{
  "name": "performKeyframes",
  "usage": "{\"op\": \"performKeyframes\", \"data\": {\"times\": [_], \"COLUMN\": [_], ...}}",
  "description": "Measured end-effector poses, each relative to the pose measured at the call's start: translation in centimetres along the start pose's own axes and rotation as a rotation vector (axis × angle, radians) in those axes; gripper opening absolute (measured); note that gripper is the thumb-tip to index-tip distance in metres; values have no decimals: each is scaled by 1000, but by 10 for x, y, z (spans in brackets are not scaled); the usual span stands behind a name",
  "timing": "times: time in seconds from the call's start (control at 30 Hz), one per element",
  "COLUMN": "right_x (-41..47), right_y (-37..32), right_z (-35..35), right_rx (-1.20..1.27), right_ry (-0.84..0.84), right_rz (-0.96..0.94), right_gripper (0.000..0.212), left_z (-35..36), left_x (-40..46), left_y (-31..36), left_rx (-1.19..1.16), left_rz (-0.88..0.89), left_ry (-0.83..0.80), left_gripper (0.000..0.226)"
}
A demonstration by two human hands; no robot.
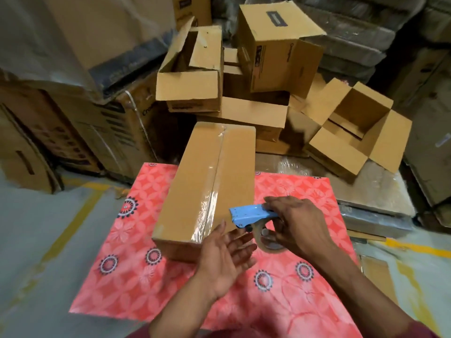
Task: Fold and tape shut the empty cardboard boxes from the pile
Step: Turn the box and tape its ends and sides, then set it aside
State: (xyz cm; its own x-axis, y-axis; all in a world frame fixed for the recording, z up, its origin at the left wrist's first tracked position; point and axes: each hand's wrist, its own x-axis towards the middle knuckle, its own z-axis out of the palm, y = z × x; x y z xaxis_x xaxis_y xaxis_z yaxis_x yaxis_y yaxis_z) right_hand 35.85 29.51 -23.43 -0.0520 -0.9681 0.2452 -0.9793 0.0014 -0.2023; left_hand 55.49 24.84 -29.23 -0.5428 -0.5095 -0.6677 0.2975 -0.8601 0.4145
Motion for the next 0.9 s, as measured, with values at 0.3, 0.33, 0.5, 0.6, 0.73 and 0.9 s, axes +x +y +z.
{"op": "performKeyframes", "data": {"times": [0.3,0.33,0.5,0.6,0.73,0.9], "right_x": [28,29,29,40,62,64], "right_y": [-106,-112,-150,-160,-165,-156], "right_z": [27,32,52,56,53,49], "right_rx": [-38,-33,-6,-51,-66,-53], "right_ry": [-80,-100,-334,-399,-434,-501], "right_rz": [-96,-100,-73,-121,-152,-119], "right_gripper": [51,49,92,97,83,79], "left_z": [-86,-96,-130,-147,-165,-187], "left_x": [-35,-39,-58,-57,-45,-37], "left_y": [65,73,110,127,137,143], "left_rx": [161,249,603,703,649,552], "left_rz": [40,74,307,350,272,209], "left_ry": [114,148,204,252,291,278], "left_gripper": [23,25,27,29,23,17]}}
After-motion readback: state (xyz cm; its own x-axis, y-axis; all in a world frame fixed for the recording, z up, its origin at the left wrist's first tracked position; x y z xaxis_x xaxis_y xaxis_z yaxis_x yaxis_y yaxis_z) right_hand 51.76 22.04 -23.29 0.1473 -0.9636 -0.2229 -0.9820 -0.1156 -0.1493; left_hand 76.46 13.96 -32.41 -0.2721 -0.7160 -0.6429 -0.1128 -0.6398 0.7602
